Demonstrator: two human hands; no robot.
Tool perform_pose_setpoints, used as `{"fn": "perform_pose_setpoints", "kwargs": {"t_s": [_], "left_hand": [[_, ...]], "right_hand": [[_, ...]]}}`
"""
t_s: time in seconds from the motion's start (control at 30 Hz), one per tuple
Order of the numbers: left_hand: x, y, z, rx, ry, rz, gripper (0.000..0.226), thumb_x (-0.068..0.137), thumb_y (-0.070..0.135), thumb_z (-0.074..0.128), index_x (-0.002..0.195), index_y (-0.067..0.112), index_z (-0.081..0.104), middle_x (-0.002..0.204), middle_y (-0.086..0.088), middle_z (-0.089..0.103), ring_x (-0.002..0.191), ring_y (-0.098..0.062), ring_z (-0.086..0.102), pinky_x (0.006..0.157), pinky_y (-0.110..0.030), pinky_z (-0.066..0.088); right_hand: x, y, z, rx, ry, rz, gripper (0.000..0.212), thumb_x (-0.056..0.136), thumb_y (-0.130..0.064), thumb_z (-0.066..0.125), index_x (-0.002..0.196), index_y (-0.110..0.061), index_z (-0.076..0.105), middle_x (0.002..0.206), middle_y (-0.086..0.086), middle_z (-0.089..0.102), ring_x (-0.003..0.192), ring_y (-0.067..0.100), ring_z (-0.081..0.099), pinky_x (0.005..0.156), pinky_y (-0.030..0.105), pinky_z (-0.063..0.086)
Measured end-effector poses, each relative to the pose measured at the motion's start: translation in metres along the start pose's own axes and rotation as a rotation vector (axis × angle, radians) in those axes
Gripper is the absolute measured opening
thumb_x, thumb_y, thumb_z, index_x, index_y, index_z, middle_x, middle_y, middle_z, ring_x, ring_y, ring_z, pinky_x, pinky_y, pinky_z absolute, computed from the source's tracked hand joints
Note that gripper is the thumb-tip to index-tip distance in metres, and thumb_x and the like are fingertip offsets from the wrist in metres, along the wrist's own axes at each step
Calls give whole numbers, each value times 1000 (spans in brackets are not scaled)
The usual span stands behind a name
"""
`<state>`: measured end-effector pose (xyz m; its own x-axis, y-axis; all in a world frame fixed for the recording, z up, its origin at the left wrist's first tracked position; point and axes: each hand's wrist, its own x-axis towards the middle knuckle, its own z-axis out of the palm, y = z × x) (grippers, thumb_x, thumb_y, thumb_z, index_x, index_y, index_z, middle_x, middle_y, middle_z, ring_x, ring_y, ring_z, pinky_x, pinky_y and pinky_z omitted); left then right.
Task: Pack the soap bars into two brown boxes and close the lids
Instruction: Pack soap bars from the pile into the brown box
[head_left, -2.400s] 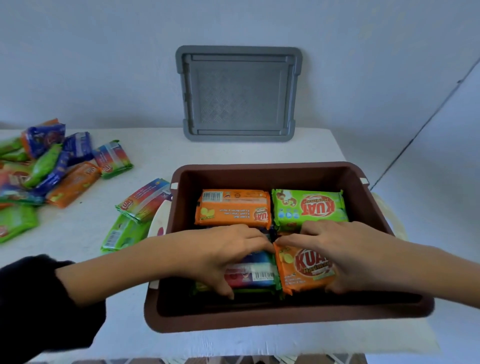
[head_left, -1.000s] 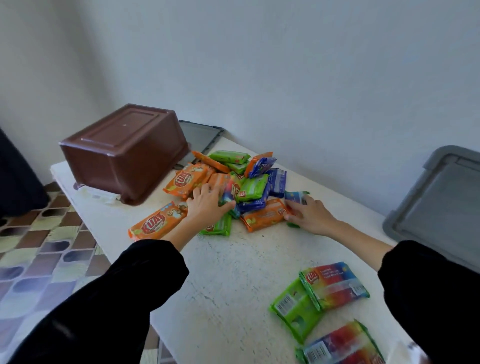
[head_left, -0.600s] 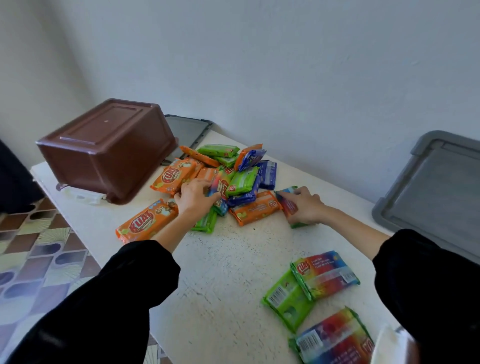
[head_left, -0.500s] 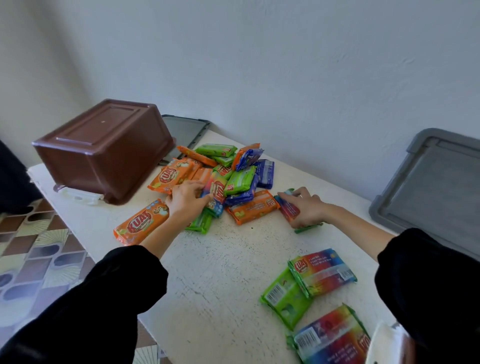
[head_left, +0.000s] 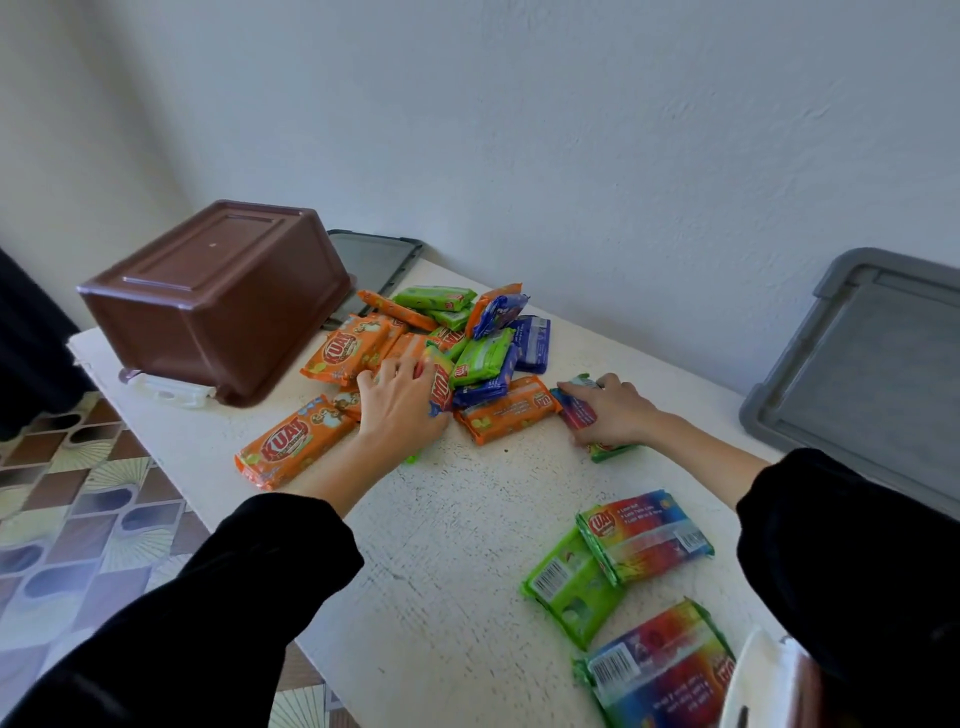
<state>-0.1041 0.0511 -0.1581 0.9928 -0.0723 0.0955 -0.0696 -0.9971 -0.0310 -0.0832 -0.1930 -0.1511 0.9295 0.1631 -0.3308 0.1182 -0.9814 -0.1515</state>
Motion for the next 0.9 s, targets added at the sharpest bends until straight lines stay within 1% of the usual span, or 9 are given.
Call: {"fn": "perform_pose_setpoints", "kwargs": {"t_s": [0.13,0.37,0.47,0.53,0.6,0.7,0.77,0.83,0.9], "left_hand": [[-1,4,2,46,-4,-3,84,79,53,61,143,15,25,146,-6,34,127,-28,36,97,-45,34],[9,-7,-21,-72,-173,8,56,70,29,78,116,10,52,110,-8,58,107,-27,52,89,-44,46],[8,-23,-34,-189,-282,45,67,68,23,80,128,14,52,108,-6,63,96,-20,56,81,-32,48],[9,-36,-40,-149,-315,58,68,70,20,79,131,13,50,113,-7,63,100,-21,56,83,-33,48],[8,-44,-39,-56,-303,73,56,73,22,76,124,10,55,109,-6,62,99,-22,55,85,-36,50],[6,-34,-35,3,-317,63,45,79,46,66,103,9,57,101,-6,59,90,-19,50,77,-33,47],[4,-21,-32,50,-315,37,59,78,56,61,111,8,53,113,-8,55,104,-23,48,87,-38,44],[2,-12,-25,55,-248,26,74,77,52,65,132,9,41,129,-9,49,120,-28,43,95,-42,42],[2,-11,-18,5,-174,29,81,77,42,70,141,15,30,131,-10,47,121,-29,43,90,-40,46]], "right_hand": [[-1,-3,-2,-31,15,5,77,83,-30,61,145,-37,15,136,16,30,125,34,31,96,37,38],[-4,0,-7,-95,-104,32,87,80,-25,65,146,-39,10,142,14,21,130,33,26,99,39,38],[-3,0,-7,-98,-117,27,86,81,-25,64,146,-39,9,143,14,20,131,33,25,101,40,37],[-2,1,-7,-97,-122,23,86,81,-26,64,146,-39,9,143,15,20,131,33,25,101,40,37],[0,1,-7,-101,-121,26,86,82,-28,64,146,-38,9,142,15,22,130,33,27,100,39,36],[1,0,-5,-91,-110,33,85,82,-31,65,146,-37,9,142,15,23,130,33,27,100,38,35],[1,-1,-5,-77,-100,39,84,82,-31,65,147,-37,10,141,16,25,129,33,28,101,38,35],[1,-1,-4,-64,-88,46,85,82,-29,66,147,-36,12,138,17,28,126,33,32,98,36,37],[1,-1,-4,-56,-63,39,84,81,-28,68,147,-34,16,133,17,34,122,32,37,91,31,38]]}}
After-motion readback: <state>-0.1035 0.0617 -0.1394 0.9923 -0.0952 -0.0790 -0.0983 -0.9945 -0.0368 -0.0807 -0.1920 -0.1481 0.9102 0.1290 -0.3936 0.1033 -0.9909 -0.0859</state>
